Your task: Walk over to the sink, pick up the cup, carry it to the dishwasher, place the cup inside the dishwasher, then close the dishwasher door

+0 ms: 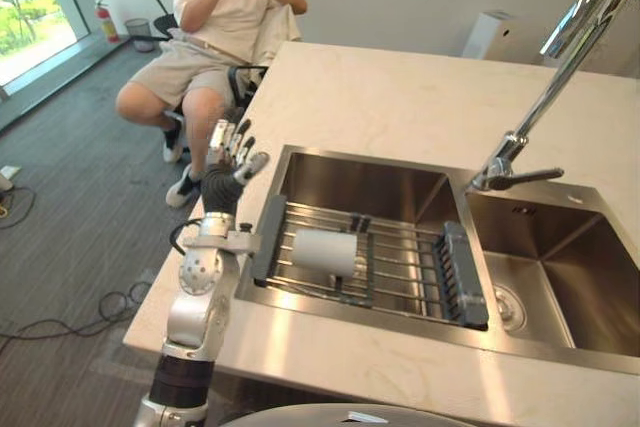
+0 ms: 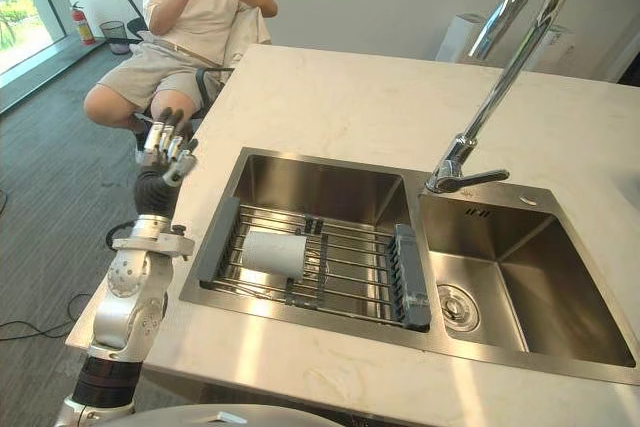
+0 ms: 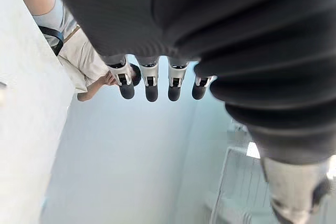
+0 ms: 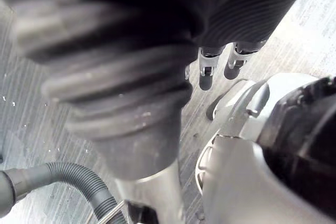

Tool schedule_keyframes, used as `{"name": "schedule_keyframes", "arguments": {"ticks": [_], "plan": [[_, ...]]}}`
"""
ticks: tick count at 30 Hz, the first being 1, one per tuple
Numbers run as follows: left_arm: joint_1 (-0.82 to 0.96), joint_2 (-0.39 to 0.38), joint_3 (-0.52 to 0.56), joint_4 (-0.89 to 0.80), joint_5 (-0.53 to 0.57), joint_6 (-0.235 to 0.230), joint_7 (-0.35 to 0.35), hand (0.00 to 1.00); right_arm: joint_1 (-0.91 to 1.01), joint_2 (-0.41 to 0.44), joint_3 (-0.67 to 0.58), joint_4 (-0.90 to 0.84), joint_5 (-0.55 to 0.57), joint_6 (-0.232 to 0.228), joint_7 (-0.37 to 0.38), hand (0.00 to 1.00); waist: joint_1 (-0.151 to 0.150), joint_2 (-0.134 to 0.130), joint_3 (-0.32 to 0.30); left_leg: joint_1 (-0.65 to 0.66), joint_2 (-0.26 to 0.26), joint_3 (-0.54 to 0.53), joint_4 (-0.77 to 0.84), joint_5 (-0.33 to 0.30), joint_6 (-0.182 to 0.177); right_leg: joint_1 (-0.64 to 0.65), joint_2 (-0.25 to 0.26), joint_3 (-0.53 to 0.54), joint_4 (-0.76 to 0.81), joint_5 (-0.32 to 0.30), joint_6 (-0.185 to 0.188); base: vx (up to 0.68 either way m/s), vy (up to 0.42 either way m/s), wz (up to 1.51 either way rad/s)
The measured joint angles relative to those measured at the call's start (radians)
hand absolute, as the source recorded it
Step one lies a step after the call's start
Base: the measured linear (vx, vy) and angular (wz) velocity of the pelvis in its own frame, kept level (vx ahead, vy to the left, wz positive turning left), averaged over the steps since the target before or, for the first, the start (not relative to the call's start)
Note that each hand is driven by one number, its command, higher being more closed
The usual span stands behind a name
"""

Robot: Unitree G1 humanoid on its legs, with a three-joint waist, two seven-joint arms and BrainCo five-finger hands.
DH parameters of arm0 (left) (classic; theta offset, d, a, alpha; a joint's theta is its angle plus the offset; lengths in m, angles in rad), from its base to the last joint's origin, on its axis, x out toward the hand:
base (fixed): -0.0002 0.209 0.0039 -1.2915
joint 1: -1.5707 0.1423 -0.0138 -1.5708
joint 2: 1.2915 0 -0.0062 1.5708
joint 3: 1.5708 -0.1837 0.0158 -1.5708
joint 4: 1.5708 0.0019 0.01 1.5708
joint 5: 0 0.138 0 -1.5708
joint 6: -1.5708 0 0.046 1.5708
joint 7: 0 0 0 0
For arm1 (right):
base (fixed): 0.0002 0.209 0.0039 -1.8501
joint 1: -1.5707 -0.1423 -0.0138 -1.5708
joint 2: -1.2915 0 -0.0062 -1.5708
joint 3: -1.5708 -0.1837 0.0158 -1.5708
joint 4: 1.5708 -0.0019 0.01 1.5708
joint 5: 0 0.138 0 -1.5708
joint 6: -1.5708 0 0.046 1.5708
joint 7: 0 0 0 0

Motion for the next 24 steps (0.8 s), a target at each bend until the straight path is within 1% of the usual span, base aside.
{"name": "schedule_keyframes", "arguments": {"ticks": [1, 3, 4, 5, 7, 9, 11, 13, 14, 17, 19, 20, 23, 24], "plan": [[0.0, 0.018, -0.034, 0.009, 0.079, -0.011, -0.007, 0.0, 0.001, 0.0, 0.008, 0.0, 0.0, -0.006, 0.0, 0.0, 0.0, 0.002, -0.002, -0.002, -0.002, 0.003, -0.003, 0.0, 0.0, 0.001, 0.001, 0.002, -0.013, 0.008, 0.003, 0.03, 0.052, -0.05], [0.0, 0.047, -0.073, 0.018, 0.162, -0.039, -0.009, 0.0, 0.001, -0.003, 0.02, 0.0, 0.001, -0.011, 0.0, 0.0, -0.002, 0.006, -0.005, -0.002, -0.004, 0.01, -0.008, 0.001, 0.001, 0.0, 0.002, 0.003, -0.028, 0.017, 0.005, 0.01, 0.046, -0.11], [0.0, 0.072, -0.106, 0.02, 0.226, -0.06, -0.008, 0.0, 0.003, -0.006, 0.032, 0.0, 0.003, -0.019, 0.0, 0.0, -0.003, 0.011, -0.009, -0.001, -0.005, 0.021, -0.019, 0.004, 0.005, -0.001, 0.006, 0.008, -0.043, 0.027, 0.007, 0.01, 0.045, -0.14], [-0.001, 0.081, -0.116, 0.02, 0.249, -0.071, -0.007, 0.0, 0.003, -0.009, 0.037, 0.0, 0.004, -0.021, 0.001, 0.0, -0.005, 0.013, -0.01, -0.002, -0.005, 0.024, -0.021, 0.004, 0.005, -0.001, 0.008, 0.011, -0.05, 0.032, 0.007, 0.0, 0.039, -0.19], [-0.001, 0.116, -0.158, 0.021, 0.332, -0.112, 0.008, 0.0, 0.003, -0.014, 0.039, 0.0, 0.012, -0.029, 0.001, 0.0, -0.013, 0.022, -0.016, -0.001, -0.005, 0.036, -0.033, 0.008, 0.004, -0.002, 0.017, 0.029, -0.077, 0.048, 0.006, 0.0, 0.026, -0.18], [-0.003, 0.143, -0.197, 0.021, 0.392, -0.14, 0.019, 0.0, 0.003, -0.024, 0.043, 0.001, 0.021, -0.036, 0.001, 0.0, -0.024, 0.028, -0.019, -0.002, -0.004, 0.044, -0.037, 0.01, 0.003, -0.003, 0.021, 0.032, -0.091, 0.057, 0.006, -0.01, 0.009, -0.12], [-0.003, 0.174, -0.242, 0.03, 0.449, -0.152, 0.032, 0.0, 0.004, -0.034, 0.056, 0.001, 0.023, -0.039, 0.001, 0.0, -0.026, 0.039, -0.022, 0.0, -0.002, 0.058, -0.043, 0.011, 0.002, -0.003, 0.031, 0.051, -0.112, 0.069, 0.004, -0.02, 0.001, -0.24], [-0.004, 0.196, -0.277, 0.065, 0.502, -0.153, 0.046, 0.0, 0.003, -0.039, 0.056, 0.001, 0.026, -0.04, 0.001, 0.0, -0.035, 0.046, -0.025, 0.008, -0.002, 0.071, -0.062, 0.019, -0.005, 0.012, 0.043, 0.055, -0.16, 0.095, 0.0, -0.03, -0.005, -0.24], [-0.004, 0.209, -0.293, 0.094, 0.533, -0.152, 0.067, 0.0, 0.004, -0.04, 0.055, 0.001, 0.042, -0.041, 0.001, 0.0, -0.042, 0.049, -0.023, 0.013, 0.0, 0.081, -0.072, 0.024, -0.007, 0.022, 0.052, 0.059, -0.191, 0.113, -0.002, -0.03, -0.019, -0.19], [-0.004, 0.241, -0.324, 0.145, 0.596, -0.147, 0.102, 0.0, 0.009, -0.039, 0.052, 0.002, 0.046, -0.041, 0.001, 0.0, -0.06, 0.05, -0.02, 0.012, 0.008, 0.085, -0.072, 0.024, -0.014, 0.042, 0.067, 0.064, -0.245, 0.139, -0.01, -0.03, -0.026, -0.1], [-0.004, 0.263, -0.349, 0.169, 0.646, -0.138, 0.122, 0.0, 0.019, -0.034, 0.03, 0.002, 0.05, -0.042, 0.002, 0.0, -0.064, 0.052, -0.02, 0.013, 0.016, 0.091, -0.072, 0.016, -0.029, 0.06, 0.082, 0.07, -0.288, 0.16, -0.014, -0.01, -0.035, -0.11], [-0.004, 0.265, -0.351, 0.179, 0.658, -0.135, 0.126, 0.0, 0.02, -0.032, 0.026, 0.002, 0.05, -0.042, 0.003, 0.0, -0.064, 0.053, -0.019, 0.013, 0.018, 0.095, -0.072, 0.015, -0.03, 0.062, 0.085, 0.075, -0.298, 0.165, -0.014, 0.0, -0.036, -0.17], [-0.004, 0.271, -0.371, 0.229, 0.687, -0.103, 0.144, 0.0, 0.021, -0.031, 0.018, 0.001, 0.05, -0.054, 0.009, 0.0, -0.07, 0.062, -0.012, 0.013, 0.026, 0.109, -0.072, 0.017, -0.032, 0.061, 0.096, 0.083, -0.312, 0.172, -0.019, 0.01, -0.025, -0.13], [-0.004, 0.276, -0.387, 0.262, 0.698, -0.087, 0.15, 0.0, 0.021, -0.03, 0.018, 0.001, 0.05, -0.065, 0.019, 0.0, -0.084, 0.067, -0.009, 0.014, 0.03, 0.109, -0.073, 0.016, -0.033, 0.061, 0.101, 0.084, -0.312, 0.171, -0.02, 0.02, -0.023, -0.04]]}}
